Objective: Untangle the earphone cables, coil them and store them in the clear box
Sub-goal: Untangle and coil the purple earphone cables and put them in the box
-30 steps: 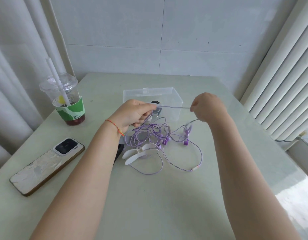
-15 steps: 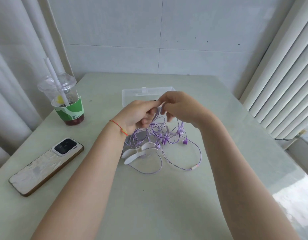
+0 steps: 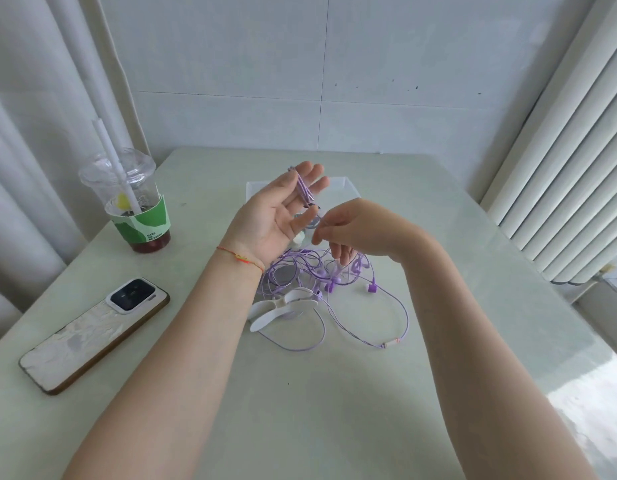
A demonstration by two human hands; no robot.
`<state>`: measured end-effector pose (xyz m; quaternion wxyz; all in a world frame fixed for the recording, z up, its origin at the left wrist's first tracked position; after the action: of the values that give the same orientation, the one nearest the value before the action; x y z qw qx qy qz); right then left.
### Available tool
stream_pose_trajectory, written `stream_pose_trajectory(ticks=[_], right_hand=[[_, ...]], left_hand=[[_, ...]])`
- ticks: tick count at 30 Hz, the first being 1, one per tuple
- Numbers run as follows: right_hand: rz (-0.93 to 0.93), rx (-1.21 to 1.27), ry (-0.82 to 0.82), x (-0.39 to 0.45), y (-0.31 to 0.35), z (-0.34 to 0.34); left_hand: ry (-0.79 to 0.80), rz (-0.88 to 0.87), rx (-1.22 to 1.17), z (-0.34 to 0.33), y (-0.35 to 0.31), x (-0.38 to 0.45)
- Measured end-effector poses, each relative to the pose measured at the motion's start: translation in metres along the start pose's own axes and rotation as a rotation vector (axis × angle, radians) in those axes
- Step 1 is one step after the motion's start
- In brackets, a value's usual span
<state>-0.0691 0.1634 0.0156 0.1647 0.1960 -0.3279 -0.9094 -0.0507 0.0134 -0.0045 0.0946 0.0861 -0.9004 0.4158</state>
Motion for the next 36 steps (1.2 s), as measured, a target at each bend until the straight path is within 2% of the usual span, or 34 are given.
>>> stream_pose_trajectory(ticks=[5, 8, 10, 13, 16, 18, 20, 22, 23, 25, 27, 28, 30, 32, 36], right_hand=[[0.018, -0.043, -0.171, 0.0, -0.001, 0.01], [0.047, -0.072, -0.333, 0.003, -0.003, 0.017], [0.048, -0.075, -0.403, 0.004, -0.004, 0.02], [0.046, -0.051, -0.453, 0.006, -0.009, 0.024], [0.035, -0.057, -0.398, 0.008, -0.017, 0.025], [-0.01, -0.112, -0.354, 0.011, -0.022, 0.024], [-0.078, -0.139, -0.325, 0.013, -0.027, 0.024], [-0.129, -0.143, -0.321, 0.013, -0.031, 0.026], [-0.142, -0.142, -0.332, 0.013, -0.032, 0.027], [-0.124, -0.105, -0.411, 0.014, -0.031, 0.029], [-0.01, 0.026, -0.492, 0.013, -0.023, 0.027], [0.072, 0.123, -0.472, 0.012, -0.016, 0.025], [0.21, 0.3, -0.312, 0.007, -0.002, 0.016], [0.255, 0.39, -0.165, 0.003, 0.007, 0.004], [0.192, 0.356, -0.171, 0.004, 0.011, -0.004]], left_hand=[[0.014, -0.176, 0.843, 0.01, 0.004, 0.004], [0.118, -0.124, 1.234, 0.008, 0.004, 0.005], [0.184, -0.021, 1.321, 0.006, 0.006, 0.003], [0.2, 0.081, 1.267, 0.007, 0.006, -0.001], [0.082, 0.049, 1.182, 0.018, 0.003, 0.002], [-0.047, -0.049, 1.22, 0.026, 0.0, 0.007], [-0.246, -0.188, 1.217, 0.032, -0.005, 0.01], [-0.448, -0.304, 1.138, 0.033, -0.013, 0.009], [-0.481, -0.319, 1.058, 0.033, -0.015, 0.009], [-0.368, -0.255, 0.899, 0.027, -0.016, 0.009], [-0.173, -0.133, 0.886, 0.017, -0.01, 0.006], [-0.091, -0.088, 0.904, 0.013, -0.007, 0.004], [0.014, -0.047, 0.905, 0.007, -0.001, 0.001], [0.063, -0.053, 0.871, 0.003, 0.0, 0.0], [-0.019, -0.101, 0.736, 0.0, -0.002, -0.001]])
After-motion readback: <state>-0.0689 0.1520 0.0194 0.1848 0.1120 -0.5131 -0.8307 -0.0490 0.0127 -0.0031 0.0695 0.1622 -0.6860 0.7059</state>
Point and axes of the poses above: each hand's wrist, its own x-axis towards the middle knuckle, its own z-axis out of the back of the hand, y = z × x, the point moved 2 cm from there along x, towards the middle knuckle, and after that the axes turned 11 degrees about -z, right-handed, at the moved point
